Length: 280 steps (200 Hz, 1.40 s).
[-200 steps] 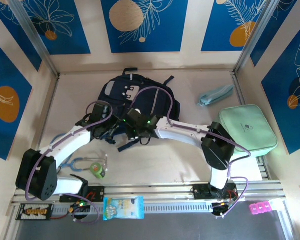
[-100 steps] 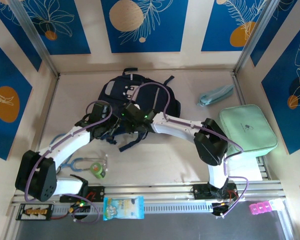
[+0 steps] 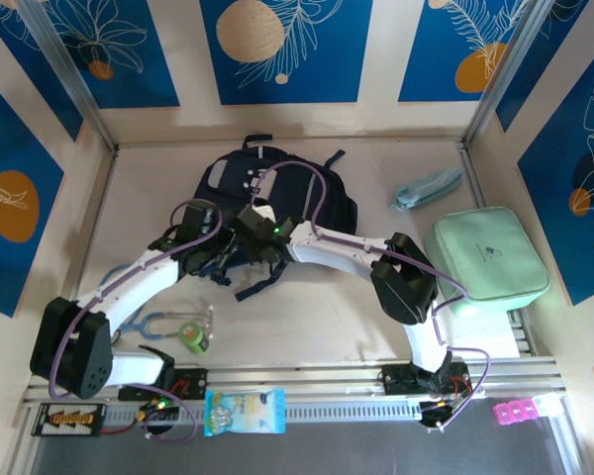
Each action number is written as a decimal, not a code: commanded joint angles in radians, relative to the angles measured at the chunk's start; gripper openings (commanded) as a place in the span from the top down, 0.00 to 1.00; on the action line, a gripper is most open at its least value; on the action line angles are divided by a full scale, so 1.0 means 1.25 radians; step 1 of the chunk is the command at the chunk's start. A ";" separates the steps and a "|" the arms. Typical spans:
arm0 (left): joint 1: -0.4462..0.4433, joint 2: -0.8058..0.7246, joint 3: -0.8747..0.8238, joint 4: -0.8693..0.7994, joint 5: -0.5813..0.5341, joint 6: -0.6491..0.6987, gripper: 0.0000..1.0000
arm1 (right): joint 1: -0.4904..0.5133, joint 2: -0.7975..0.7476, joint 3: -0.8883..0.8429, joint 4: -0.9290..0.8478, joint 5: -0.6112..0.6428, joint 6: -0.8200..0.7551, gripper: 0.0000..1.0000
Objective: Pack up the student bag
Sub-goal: Zip the student bag at the center of the table.
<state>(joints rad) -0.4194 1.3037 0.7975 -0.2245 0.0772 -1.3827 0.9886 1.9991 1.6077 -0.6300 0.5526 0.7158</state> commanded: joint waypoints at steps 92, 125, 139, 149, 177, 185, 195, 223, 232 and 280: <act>0.013 -0.022 -0.004 0.057 0.043 0.004 1.00 | -0.048 -0.178 -0.259 0.057 0.032 0.032 0.85; 0.013 -0.018 0.000 0.061 0.046 0.003 1.00 | -0.039 -0.150 -0.218 0.073 0.024 0.002 0.87; 0.013 -0.016 0.000 0.059 0.047 0.004 1.00 | -0.039 -0.138 -0.206 0.072 0.024 0.007 0.86; 0.013 -0.016 0.001 0.062 0.050 0.004 1.00 | -0.040 -0.132 -0.205 0.074 0.024 0.013 0.85; 0.013 -0.011 0.005 0.063 0.060 0.008 1.00 | -0.039 -0.121 -0.206 0.081 0.027 0.007 0.81; 0.013 -0.010 0.005 0.064 0.061 0.007 1.00 | -0.038 -0.116 -0.204 0.077 0.031 0.004 0.80; 0.013 -0.009 0.007 0.064 0.062 0.007 1.00 | -0.037 -0.110 -0.197 0.073 0.039 0.003 0.80; 0.013 -0.005 0.009 0.067 0.065 0.011 1.00 | -0.037 -0.104 -0.192 0.068 0.054 0.004 0.84; 0.013 -0.006 0.010 0.063 0.064 0.015 1.00 | -0.036 -0.107 -0.194 0.067 0.061 0.008 0.87; 0.033 -0.011 -0.012 0.058 0.039 0.028 1.00 | -0.069 -0.222 -0.312 0.082 0.060 0.010 0.89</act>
<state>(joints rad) -0.4011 1.3121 0.7860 -0.2173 0.1093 -1.3773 0.9405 1.8297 1.3113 -0.5255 0.5938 0.7261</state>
